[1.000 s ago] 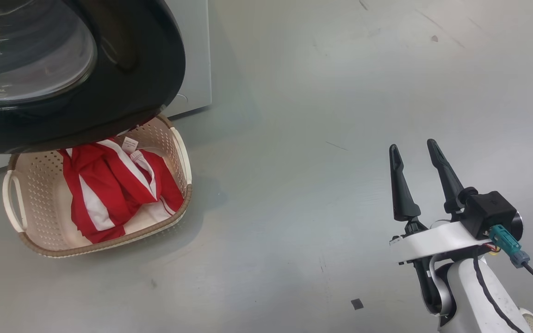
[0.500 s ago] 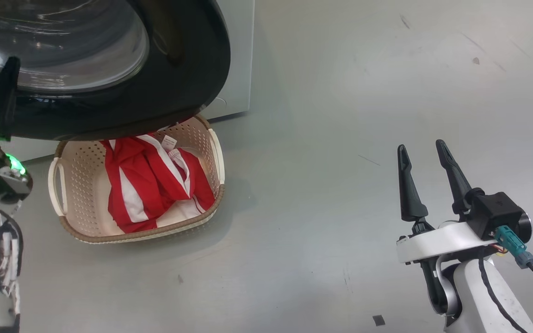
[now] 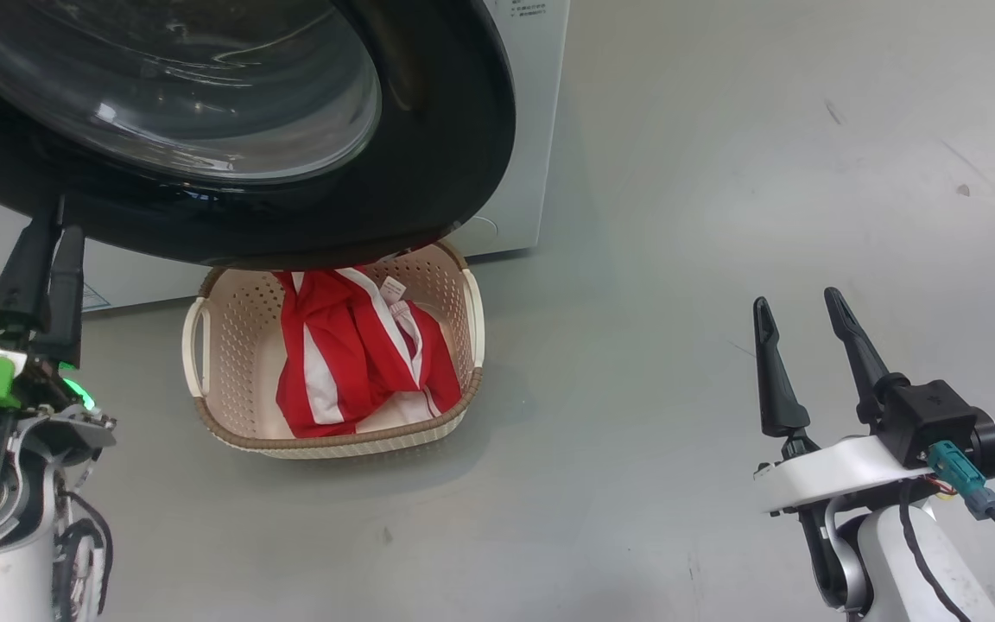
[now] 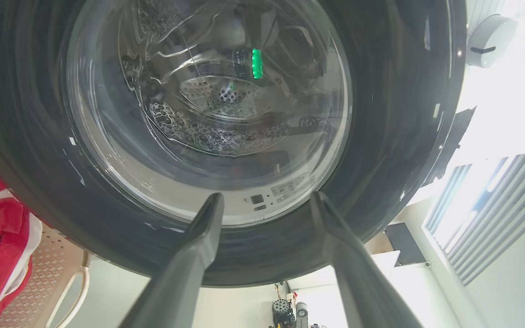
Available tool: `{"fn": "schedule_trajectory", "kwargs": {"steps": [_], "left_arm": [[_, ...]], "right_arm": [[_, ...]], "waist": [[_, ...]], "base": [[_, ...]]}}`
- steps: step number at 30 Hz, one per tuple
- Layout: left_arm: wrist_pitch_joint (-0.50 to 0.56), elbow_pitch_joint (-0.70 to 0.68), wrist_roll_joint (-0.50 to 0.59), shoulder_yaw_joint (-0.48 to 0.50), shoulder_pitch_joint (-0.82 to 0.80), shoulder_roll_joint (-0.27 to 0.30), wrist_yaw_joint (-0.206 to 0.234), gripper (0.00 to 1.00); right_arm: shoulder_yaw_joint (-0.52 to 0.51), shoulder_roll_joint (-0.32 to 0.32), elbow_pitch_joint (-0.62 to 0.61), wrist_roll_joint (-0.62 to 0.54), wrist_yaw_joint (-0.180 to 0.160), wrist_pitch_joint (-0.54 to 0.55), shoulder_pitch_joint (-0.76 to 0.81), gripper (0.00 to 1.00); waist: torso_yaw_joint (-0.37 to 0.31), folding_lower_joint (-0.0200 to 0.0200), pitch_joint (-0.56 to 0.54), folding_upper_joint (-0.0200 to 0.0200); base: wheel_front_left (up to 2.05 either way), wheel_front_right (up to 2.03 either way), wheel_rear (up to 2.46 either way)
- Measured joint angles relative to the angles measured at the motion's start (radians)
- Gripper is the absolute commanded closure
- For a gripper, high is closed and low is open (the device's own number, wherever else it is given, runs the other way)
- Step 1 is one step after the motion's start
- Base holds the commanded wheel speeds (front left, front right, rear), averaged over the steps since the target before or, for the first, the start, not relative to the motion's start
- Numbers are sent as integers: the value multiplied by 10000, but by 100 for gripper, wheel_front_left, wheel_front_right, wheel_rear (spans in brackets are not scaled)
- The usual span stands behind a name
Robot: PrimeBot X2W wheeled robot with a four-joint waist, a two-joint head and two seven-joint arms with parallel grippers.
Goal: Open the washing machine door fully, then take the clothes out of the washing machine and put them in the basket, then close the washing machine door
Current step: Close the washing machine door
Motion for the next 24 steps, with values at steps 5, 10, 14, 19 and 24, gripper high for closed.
{"fn": "schedule_trajectory", "kwargs": {"steps": [5,10,14,19,24], "left_arm": [[-650,-734,1166,-94,808,-15,0,0],[-1672,-1492,3290,-658,1615,351,0,0],[-2531,-1891,5269,-1294,2205,899,-6,0],[-3630,-1856,7444,-1804,2989,1281,-8,0],[-4627,-1726,9712,-2316,3656,1559,146,0]], "right_arm": [[-29,-54,56,-10,0,0,154,0],[-105,-134,136,-36,-2,0,438,0],[-121,-150,155,-38,-2,0,561,0],[-119,-153,178,-40,-2,0,593,0],[-136,-159,207,-50,-8,0,863,0]], "waist": [[310,0,-319,0],[586,0,-637,0],[804,0,-844,0],[971,0,-1123,0],[1102,0,-1431,0]], "base": [[0,0,0],[0,0,0],[0,0,0],[0,0,0],[0,0,0]]}}
